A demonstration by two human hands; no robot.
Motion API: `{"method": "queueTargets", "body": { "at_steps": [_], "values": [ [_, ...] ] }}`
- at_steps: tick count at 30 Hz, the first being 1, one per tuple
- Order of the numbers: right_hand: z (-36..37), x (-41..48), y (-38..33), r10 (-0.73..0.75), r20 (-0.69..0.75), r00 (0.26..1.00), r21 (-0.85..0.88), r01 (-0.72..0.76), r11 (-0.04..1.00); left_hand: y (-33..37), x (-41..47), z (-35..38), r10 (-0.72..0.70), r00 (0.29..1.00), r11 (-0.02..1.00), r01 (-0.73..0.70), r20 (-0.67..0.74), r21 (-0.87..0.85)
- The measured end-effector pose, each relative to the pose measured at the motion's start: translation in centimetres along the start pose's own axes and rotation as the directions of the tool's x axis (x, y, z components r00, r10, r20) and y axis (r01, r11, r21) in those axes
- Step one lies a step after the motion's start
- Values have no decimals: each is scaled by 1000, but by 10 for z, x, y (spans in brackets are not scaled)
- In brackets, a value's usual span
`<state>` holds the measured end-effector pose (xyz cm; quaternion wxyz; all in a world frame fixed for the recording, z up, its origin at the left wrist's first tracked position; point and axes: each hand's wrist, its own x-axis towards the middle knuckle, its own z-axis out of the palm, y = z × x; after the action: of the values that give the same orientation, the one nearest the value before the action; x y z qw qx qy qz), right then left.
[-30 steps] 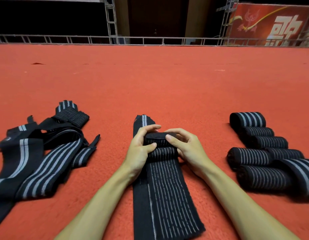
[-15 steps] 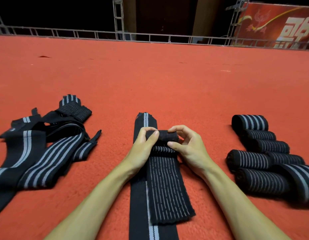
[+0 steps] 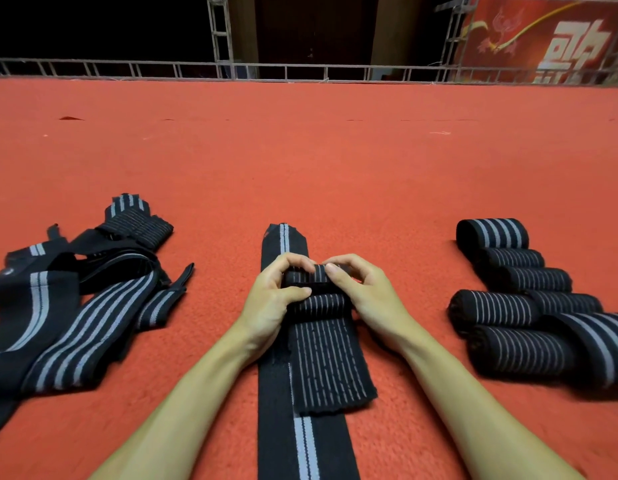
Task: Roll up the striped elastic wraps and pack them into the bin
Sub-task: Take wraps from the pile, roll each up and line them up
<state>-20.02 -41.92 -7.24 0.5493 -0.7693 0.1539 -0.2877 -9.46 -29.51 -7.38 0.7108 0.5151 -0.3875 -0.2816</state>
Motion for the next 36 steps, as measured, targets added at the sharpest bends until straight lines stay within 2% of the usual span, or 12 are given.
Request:
{"method": "queueTargets", "body": {
  "at_steps": [4,7,11,14,24,32,36],
  "values": [
    [-2,-1,-3,-4,-12,1000,143,5,990,2,0,2,-4,1000,1000,5,23,-17],
    [-4,-4,-4,4,16,1000,265,-9,964,2,0,5,-64,998,995,64,2,-76],
    [-3,-4,-5,3,29,1000,355,-13,935,-1,3,6,-101,992,994,103,-80,32],
    [-3,-2,-4,-34,4,999,447,29,894,0,1,6,-70,993,994,78,-96,80],
    [1,-1,-2,0,58,998,356,-20,934,6,1,8,-73,988,982,48,-136,-183],
    [3,0,1,123,121,985,270,-152,951,8,2,6,-42,968,994,16,-248,-106],
    [3,0,1,133,108,985,297,-160,941,5,2,3,-28,984,999,20,-174,-47]
  ]
}}
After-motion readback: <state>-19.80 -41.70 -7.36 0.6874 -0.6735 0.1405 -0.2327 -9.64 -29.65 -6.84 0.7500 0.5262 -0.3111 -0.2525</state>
